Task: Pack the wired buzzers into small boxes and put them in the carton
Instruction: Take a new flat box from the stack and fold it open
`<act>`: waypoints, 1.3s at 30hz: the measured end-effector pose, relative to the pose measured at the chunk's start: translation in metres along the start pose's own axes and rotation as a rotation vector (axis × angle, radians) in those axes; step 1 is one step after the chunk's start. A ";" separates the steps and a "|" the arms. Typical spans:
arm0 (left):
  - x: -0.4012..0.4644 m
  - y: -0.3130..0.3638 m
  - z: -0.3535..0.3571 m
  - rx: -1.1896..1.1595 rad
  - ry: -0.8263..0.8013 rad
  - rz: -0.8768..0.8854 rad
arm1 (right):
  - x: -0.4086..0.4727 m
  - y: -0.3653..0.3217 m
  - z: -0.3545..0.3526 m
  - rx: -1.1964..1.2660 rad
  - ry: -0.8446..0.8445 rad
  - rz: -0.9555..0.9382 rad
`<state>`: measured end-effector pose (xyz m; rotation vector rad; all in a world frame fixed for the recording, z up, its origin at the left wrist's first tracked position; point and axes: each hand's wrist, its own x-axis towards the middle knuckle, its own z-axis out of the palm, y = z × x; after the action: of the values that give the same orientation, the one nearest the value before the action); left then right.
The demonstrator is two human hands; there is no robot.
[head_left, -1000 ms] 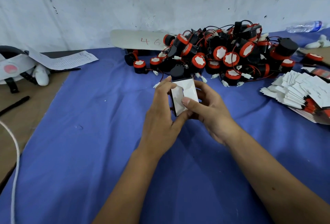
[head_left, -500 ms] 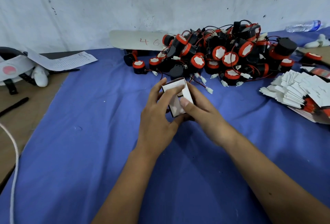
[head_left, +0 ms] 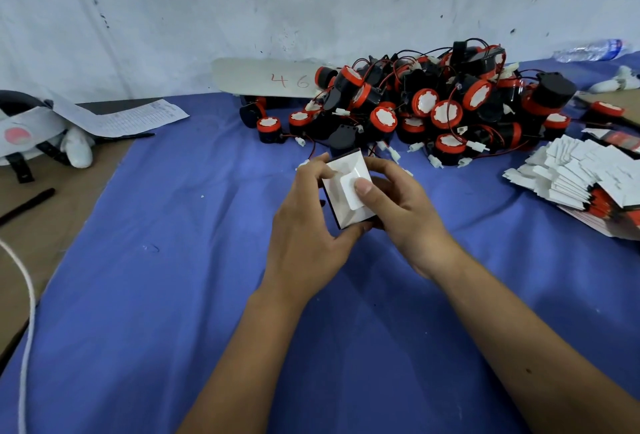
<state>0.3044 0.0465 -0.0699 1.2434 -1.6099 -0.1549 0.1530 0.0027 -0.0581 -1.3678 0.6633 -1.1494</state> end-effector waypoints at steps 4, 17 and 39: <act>-0.001 -0.001 -0.001 -0.039 0.036 -0.018 | 0.001 0.006 0.000 -0.043 0.002 0.010; 0.001 -0.007 -0.004 0.187 0.024 0.098 | 0.004 0.005 -0.012 -0.278 0.047 -0.079; 0.002 -0.004 0.001 0.122 0.054 0.097 | 0.004 0.007 -0.007 -0.330 0.110 -0.089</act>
<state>0.3064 0.0429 -0.0709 1.2480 -1.6486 0.0385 0.1497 -0.0046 -0.0654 -1.6322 0.9094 -1.2307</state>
